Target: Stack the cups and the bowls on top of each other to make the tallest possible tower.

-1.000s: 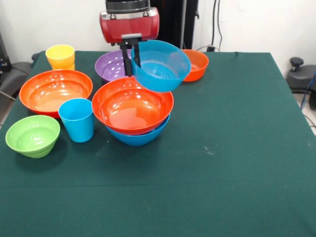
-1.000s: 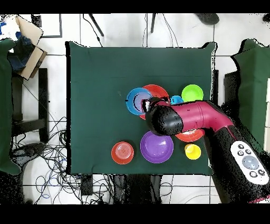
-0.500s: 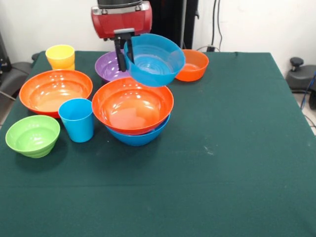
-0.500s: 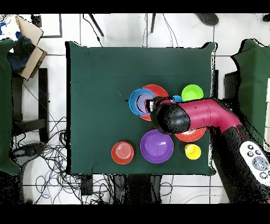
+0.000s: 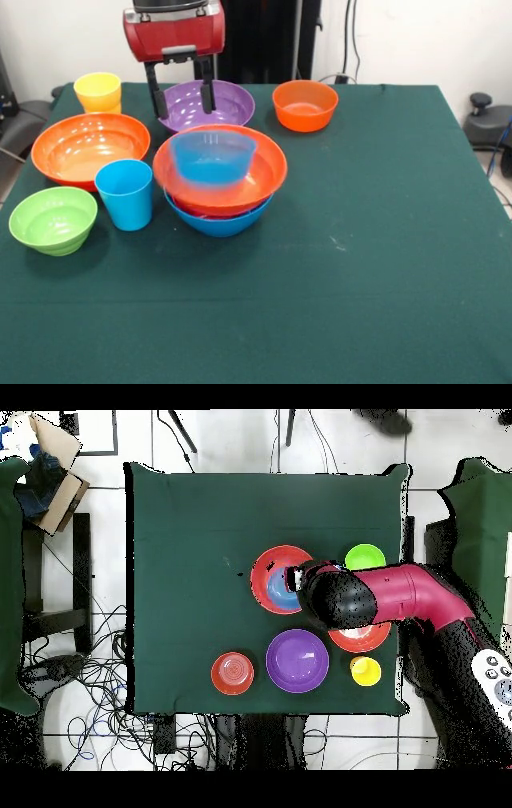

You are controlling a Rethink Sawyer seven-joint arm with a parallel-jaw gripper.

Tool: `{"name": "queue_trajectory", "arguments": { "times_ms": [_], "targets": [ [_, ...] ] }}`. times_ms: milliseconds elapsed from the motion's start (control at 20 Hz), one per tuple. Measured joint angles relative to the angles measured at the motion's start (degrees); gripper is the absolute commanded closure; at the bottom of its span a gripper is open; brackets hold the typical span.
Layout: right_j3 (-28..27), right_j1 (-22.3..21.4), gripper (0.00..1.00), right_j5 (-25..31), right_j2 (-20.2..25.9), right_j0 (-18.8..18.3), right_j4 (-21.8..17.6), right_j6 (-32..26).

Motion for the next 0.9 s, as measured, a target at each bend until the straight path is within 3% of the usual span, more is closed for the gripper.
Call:
{"name": "queue_trajectory", "arguments": {
  "times_ms": [900],
  "targets": [
    [-1.06, -0.52, 0.00, 0.42, 0.22, 5.02, 0.30, 0.00]
  ]
}}
